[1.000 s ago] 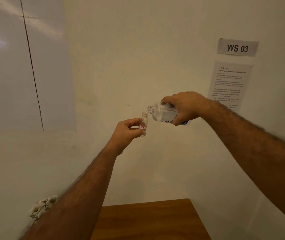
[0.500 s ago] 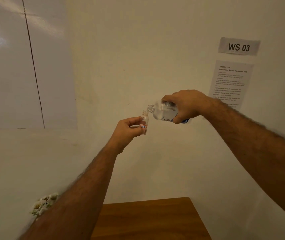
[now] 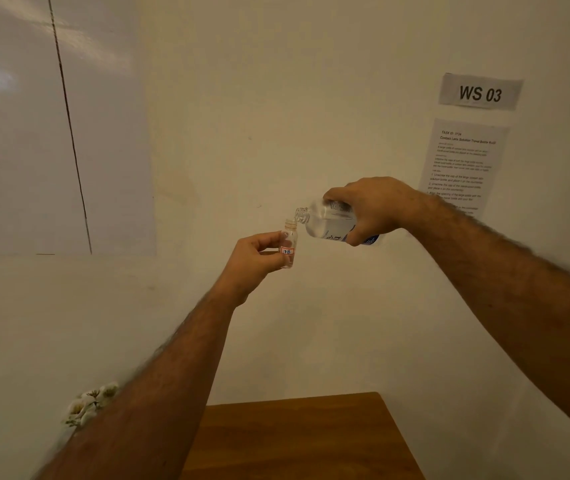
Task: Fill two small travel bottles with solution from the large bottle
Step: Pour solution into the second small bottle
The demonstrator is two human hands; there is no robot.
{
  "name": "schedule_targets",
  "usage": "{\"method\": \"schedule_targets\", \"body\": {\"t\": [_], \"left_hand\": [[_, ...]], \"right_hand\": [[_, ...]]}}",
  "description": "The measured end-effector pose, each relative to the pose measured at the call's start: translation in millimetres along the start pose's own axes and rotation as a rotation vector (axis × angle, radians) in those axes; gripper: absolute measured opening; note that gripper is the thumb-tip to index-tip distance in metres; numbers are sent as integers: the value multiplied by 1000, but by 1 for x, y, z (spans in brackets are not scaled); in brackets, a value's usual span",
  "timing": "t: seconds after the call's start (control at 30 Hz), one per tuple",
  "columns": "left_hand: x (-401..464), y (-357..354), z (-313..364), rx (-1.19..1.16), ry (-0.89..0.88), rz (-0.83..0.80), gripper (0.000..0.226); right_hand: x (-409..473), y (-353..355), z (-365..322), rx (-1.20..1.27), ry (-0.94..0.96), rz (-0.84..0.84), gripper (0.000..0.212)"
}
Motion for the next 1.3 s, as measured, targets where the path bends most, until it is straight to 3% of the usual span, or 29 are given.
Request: {"method": "schedule_targets", "body": {"t": [1.3], "left_hand": [[-3,1,3,41,-4,-11,44]], "right_hand": [[0,4,-2,-13,3,-12,84]]}}
Point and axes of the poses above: each hand's wrist, its own x-axis towards the middle knuckle, its own y-axis out of the back of the hand, z = x × y, the point moved 1 cm from there along x, towards the middle knuckle, and after that the axes turned 3 degrees about -z, right-handed, at the moved point
